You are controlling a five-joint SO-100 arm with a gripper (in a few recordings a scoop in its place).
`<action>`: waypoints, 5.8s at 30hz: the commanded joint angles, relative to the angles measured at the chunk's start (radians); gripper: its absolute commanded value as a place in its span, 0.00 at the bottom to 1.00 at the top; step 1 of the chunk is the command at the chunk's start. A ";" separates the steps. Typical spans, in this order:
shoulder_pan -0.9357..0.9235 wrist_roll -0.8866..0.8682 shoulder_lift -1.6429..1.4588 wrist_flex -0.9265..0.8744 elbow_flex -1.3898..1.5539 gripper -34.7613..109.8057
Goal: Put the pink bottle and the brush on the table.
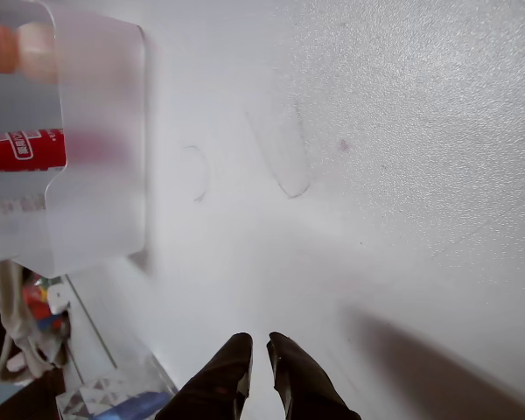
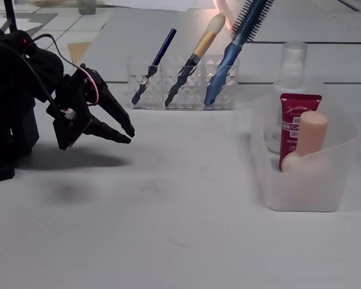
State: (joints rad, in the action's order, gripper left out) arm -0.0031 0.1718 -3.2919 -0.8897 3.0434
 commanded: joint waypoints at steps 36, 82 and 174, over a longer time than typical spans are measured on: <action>0.000 0.009 -0.023 -0.009 0.002 0.24; 0.005 0.011 -0.023 -0.009 0.002 0.24; -0.187 1.453 0.739 0.908 -0.250 0.26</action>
State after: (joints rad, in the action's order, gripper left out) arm -0.1733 1.6183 -2.5802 -0.0276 2.8409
